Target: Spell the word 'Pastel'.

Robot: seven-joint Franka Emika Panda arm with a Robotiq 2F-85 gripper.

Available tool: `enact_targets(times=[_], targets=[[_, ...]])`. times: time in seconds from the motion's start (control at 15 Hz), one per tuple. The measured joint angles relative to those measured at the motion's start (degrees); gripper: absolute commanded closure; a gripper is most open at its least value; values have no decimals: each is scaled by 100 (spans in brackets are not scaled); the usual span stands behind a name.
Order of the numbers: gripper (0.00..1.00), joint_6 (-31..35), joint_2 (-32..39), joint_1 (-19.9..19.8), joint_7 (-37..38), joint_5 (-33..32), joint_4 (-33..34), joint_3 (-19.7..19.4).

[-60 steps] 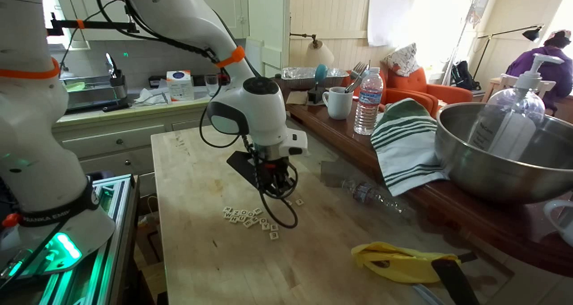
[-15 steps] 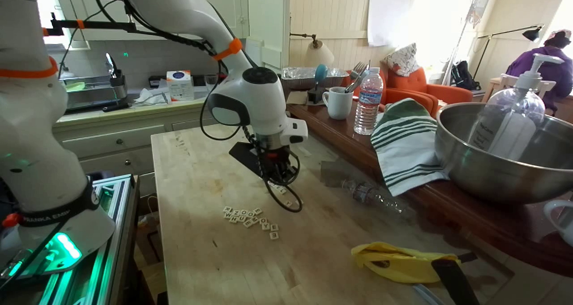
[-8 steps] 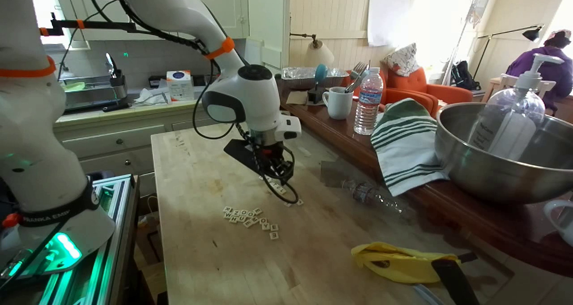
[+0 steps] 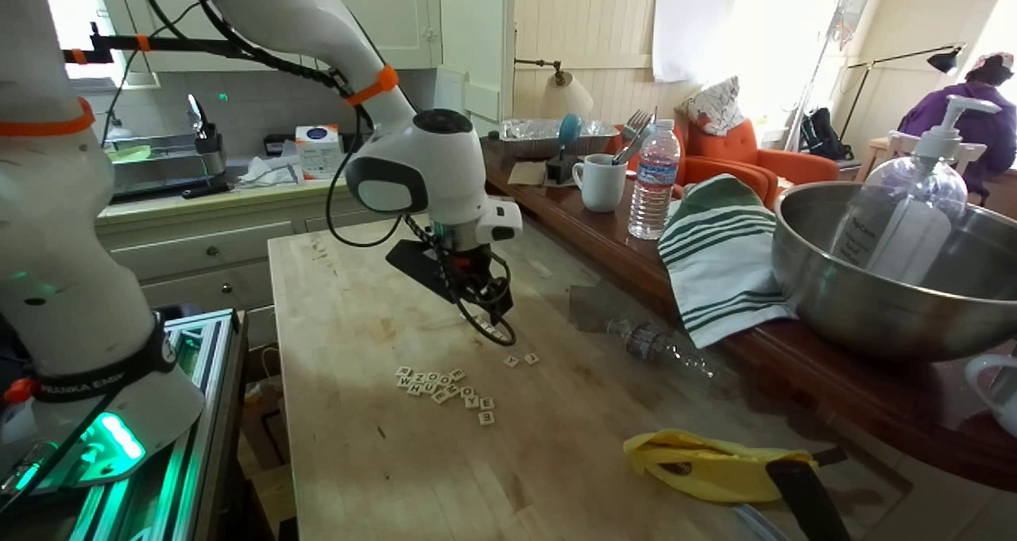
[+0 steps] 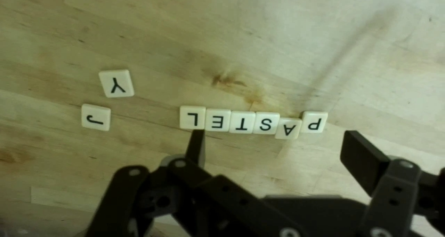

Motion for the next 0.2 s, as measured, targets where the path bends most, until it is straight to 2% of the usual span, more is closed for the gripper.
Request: enact_targets(times=[0.2], targets=[[0, 0, -96, 1, 159, -104, -72, 1]])
